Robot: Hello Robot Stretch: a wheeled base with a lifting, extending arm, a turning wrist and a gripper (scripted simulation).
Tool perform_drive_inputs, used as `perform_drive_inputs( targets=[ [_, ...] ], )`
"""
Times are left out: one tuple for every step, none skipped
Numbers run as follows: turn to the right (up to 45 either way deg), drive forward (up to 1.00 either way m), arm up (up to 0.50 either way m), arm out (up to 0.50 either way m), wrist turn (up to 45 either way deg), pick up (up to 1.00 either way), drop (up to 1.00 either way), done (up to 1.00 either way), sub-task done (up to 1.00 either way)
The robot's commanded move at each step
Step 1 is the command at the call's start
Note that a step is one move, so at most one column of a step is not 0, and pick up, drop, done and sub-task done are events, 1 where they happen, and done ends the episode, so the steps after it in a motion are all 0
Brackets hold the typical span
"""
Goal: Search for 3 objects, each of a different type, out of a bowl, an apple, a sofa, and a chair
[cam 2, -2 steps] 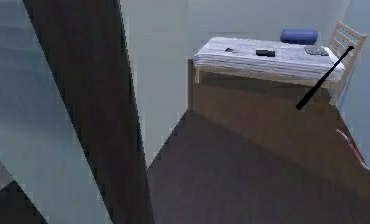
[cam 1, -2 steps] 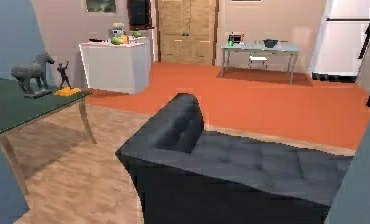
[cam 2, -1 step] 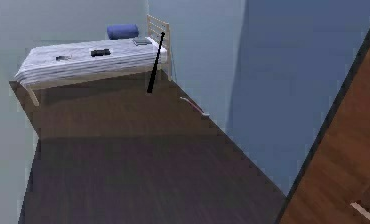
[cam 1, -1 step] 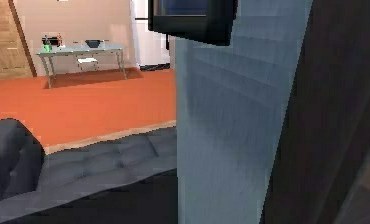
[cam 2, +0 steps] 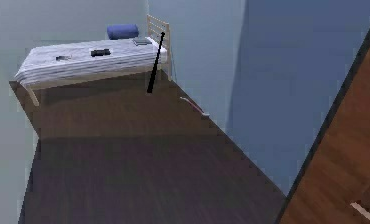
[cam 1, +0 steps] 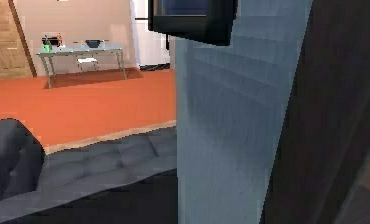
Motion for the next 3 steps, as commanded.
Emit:
perform_drive_inputs(
  targets=[
    [-45.0,0.00,0.00,0.00,0.0,0.00,0.00,0.00,0.00],
    [-36.0,0.00,0.00,0.00,0.0,0.00,0.00,0.00,0.00],
    [0.0,0.85,0.00,0.00,0.0,0.00,0.00,0.00,0.00]
  ],
)
